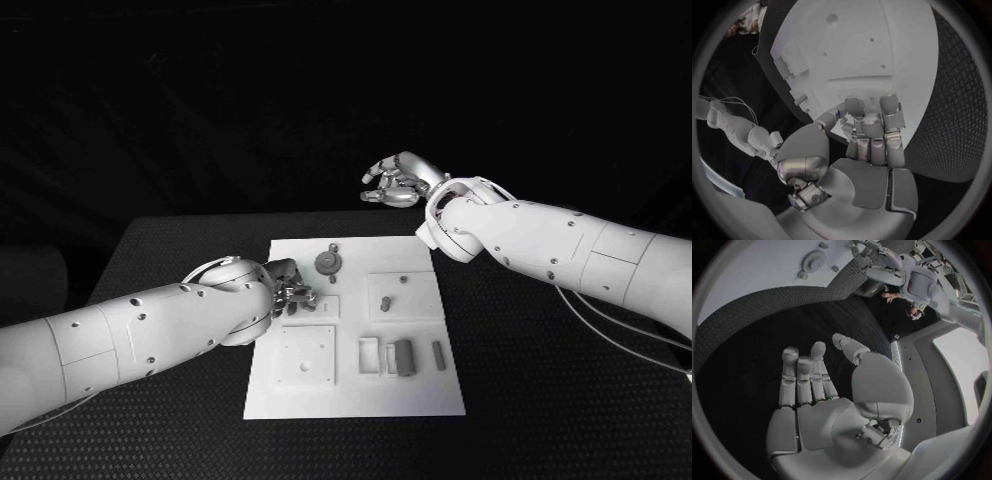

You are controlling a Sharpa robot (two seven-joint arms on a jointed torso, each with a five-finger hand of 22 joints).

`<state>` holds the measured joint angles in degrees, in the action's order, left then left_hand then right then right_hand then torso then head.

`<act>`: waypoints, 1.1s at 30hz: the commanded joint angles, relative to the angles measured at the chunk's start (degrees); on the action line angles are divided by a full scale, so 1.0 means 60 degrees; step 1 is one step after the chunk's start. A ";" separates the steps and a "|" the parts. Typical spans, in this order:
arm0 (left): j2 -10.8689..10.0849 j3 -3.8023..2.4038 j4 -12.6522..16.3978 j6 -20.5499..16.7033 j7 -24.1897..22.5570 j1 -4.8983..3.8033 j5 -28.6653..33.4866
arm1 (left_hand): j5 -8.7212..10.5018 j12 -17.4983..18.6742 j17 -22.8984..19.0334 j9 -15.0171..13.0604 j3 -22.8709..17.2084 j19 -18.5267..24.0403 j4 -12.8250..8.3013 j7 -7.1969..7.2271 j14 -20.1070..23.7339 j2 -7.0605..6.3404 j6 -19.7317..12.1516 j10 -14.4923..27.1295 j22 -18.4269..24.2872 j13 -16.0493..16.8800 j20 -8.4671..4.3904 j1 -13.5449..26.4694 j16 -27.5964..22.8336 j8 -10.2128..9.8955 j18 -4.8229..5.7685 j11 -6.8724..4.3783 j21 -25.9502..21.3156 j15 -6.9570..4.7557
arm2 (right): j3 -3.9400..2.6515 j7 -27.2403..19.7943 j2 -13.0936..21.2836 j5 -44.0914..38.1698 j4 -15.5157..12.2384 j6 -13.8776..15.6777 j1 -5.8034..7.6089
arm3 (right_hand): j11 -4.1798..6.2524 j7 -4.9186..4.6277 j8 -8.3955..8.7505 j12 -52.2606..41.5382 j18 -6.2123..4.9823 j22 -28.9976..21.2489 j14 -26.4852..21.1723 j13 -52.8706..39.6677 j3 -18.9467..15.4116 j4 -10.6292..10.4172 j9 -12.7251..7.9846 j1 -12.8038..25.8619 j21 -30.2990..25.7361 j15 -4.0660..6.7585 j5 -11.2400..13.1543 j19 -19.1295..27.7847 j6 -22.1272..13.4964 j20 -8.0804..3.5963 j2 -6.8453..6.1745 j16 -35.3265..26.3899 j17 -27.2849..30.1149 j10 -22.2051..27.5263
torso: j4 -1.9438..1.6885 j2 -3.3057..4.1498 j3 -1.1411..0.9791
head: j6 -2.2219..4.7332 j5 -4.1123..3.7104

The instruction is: Assemble the parts on the task board

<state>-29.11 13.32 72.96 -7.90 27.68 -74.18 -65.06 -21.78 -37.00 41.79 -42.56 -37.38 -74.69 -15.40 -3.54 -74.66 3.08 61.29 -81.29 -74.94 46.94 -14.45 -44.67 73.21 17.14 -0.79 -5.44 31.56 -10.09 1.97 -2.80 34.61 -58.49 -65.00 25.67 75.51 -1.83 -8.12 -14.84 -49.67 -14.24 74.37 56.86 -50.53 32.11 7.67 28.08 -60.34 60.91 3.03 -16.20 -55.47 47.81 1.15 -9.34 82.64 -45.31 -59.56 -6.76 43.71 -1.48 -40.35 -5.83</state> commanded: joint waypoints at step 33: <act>0.0076 0.0065 -0.0049 0.0816 0.0316 0.0091 -0.0487 | 0.0095 -0.0176 -0.0253 -0.0020 -0.0092 -0.0314 0.0009 0.0514 0.0176 0.0094 0.1463 -0.0071 -0.0209 -0.0020 -0.0181 0.0120 0.0281 0.0036 0.0018 -0.0063 0.0125 -0.0282 | -0.0006 -0.0069 -0.0012 -0.0012 -0.0009 -0.0129 -0.0002 | -0.0250 -0.0257 0.0037 0.0004 -0.0127 0.0019 -0.0050 0.0012 -0.0051 0.0021 -0.0012 0.0003 -0.0045 -0.0050 -0.0040 0.0083 0.0195 0.0024 0.0096 -0.0053 0.0016 0.0870 | 0.0008 0.0004 -0.0007 | -0.0032 0.0010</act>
<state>-28.77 13.24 72.77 -6.84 28.03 -74.26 -66.53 -20.98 -37.89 40.32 -42.79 -37.47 -75.67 -15.32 -3.27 -74.85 3.55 61.56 -81.59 -74.91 46.89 -14.83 -44.20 74.73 17.02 -0.79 -5.52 32.00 -10.29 1.97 -2.79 34.56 -58.49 -65.00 25.52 75.50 -1.83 -8.12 -14.84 -49.67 -14.26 74.42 56.70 -50.53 32.11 7.67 28.09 -60.35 60.91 2.88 -16.20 -55.27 47.80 1.34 -9.35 82.64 -45.26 -59.55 -6.73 43.74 -1.52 -40.51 -5.81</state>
